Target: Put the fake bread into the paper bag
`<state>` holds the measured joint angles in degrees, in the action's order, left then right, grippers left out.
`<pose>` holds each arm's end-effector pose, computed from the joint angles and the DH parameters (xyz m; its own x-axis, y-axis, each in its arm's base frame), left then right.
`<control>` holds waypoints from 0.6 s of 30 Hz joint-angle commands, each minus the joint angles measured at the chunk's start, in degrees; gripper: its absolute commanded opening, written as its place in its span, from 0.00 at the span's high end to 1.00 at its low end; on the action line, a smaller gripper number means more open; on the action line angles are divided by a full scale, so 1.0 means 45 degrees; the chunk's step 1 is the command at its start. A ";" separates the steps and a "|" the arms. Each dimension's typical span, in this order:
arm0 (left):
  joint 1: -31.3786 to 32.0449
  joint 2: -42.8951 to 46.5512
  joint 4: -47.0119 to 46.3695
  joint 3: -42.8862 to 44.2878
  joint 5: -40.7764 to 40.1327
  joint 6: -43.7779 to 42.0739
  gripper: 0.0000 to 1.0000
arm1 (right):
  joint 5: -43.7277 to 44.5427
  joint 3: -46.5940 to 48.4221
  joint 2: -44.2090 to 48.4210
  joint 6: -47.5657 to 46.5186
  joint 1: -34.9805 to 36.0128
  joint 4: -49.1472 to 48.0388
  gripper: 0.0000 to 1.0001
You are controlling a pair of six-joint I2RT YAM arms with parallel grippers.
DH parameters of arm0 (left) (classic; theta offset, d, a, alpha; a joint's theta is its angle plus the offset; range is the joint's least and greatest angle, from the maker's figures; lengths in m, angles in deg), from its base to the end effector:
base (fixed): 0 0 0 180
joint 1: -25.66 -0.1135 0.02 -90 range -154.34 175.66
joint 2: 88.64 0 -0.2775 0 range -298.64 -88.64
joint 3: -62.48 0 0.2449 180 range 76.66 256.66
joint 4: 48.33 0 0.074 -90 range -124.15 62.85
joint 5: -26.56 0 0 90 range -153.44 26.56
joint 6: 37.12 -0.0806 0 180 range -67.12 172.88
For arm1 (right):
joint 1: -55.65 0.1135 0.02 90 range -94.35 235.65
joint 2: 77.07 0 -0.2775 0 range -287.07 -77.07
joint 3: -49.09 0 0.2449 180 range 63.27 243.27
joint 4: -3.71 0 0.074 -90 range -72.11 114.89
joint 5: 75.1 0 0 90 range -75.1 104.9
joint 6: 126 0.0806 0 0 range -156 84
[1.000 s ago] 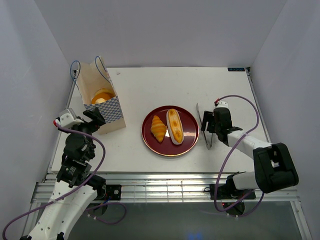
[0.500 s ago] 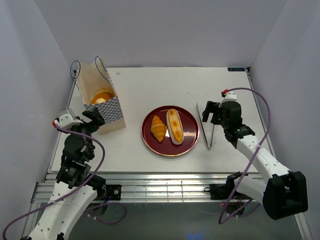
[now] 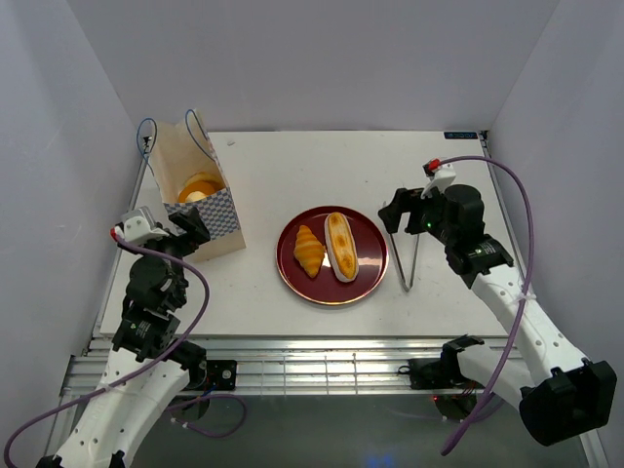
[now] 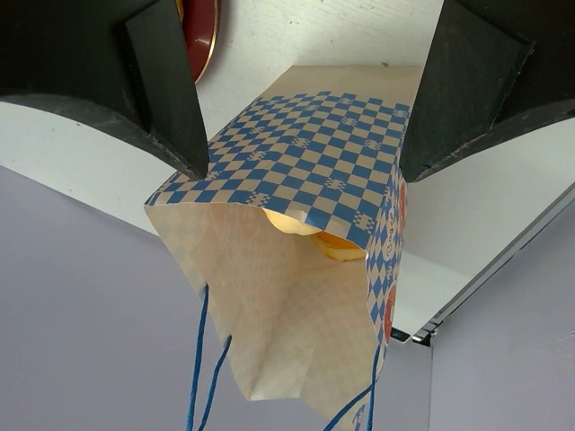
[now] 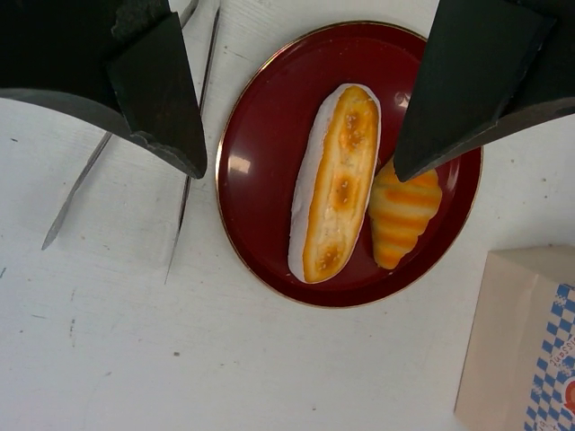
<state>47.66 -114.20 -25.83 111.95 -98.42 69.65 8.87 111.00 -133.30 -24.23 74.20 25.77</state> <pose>0.1411 -0.0072 0.3359 0.0866 -0.2900 -0.9531 -0.2083 0.9303 -0.3019 0.2413 0.0899 0.3249 -0.3458 0.0979 -0.9332 -0.3487 0.9099 0.2247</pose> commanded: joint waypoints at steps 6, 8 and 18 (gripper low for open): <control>0.0072 -0.0140 -0.0149 -0.0049 0.0235 -0.0173 0.02 | 0.1998 0.0723 0.0755 0.0490 0.0331 0.1276 0.10; 0.0072 -0.0276 -0.0149 -0.0010 0.0254 -0.0173 0.02 | 0.2623 0.0490 0.1107 0.0529 0.0351 0.1257 0.10; 0.0072 -0.0374 -0.0012 0.0029 -0.0175 -0.0231 0.02 | 0.3096 0.0157 0.1538 0.0470 0.0351 0.1140 0.10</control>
<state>47.66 -115.93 -25.79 111.95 -98.37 69.33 21.25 111.57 -127.00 -22.57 75.55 31.70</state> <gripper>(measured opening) 0.979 0.903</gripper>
